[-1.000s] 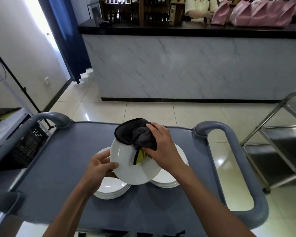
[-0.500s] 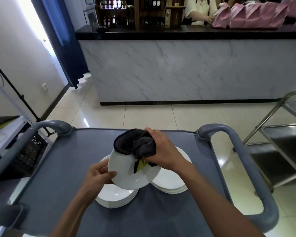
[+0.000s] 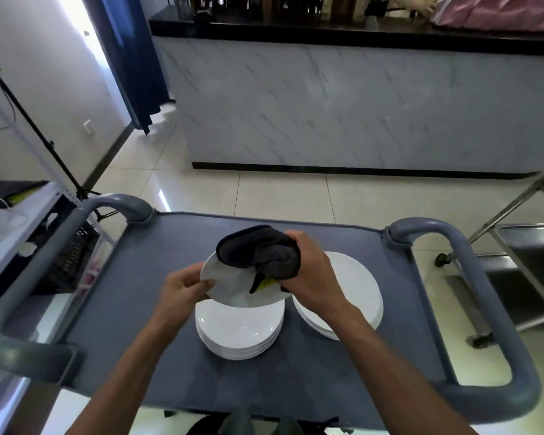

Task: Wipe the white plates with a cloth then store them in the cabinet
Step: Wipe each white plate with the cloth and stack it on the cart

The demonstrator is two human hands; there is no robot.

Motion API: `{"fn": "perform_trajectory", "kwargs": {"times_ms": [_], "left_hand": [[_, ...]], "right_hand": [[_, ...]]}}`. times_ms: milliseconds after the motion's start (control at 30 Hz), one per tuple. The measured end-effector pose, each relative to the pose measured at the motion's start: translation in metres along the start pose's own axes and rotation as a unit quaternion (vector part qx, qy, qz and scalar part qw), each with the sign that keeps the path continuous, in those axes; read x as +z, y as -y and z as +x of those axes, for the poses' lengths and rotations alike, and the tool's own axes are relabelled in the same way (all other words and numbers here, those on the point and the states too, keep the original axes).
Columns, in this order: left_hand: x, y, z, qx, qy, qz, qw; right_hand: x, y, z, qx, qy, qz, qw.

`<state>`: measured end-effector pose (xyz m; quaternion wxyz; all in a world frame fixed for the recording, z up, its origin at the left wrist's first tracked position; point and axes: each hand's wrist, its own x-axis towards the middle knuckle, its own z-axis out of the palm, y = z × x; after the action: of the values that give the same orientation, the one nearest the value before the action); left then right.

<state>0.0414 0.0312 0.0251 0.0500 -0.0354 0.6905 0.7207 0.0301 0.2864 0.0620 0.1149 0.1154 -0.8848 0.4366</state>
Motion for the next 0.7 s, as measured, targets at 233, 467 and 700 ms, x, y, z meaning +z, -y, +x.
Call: {"fn": "perform_trajectory", "kwargs": {"times_ms": [233, 467, 700], "left_hand": [[-0.014, 0.006, 0.0, -0.181, -0.039, -0.162, 0.969], [-0.014, 0.0, 0.002, -0.408, 0.069, -0.228, 0.881], [-0.006, -0.007, 0.009, -0.395, 0.095, -0.219, 0.887]], "right_hand": [[0.016, 0.009, -0.015, -0.069, -0.097, -0.034, 0.992], [0.023, 0.014, -0.027, -0.164, -0.161, -0.079, 0.97], [0.031, 0.015, -0.048, -0.209, -0.134, -0.101, 0.963]]}}
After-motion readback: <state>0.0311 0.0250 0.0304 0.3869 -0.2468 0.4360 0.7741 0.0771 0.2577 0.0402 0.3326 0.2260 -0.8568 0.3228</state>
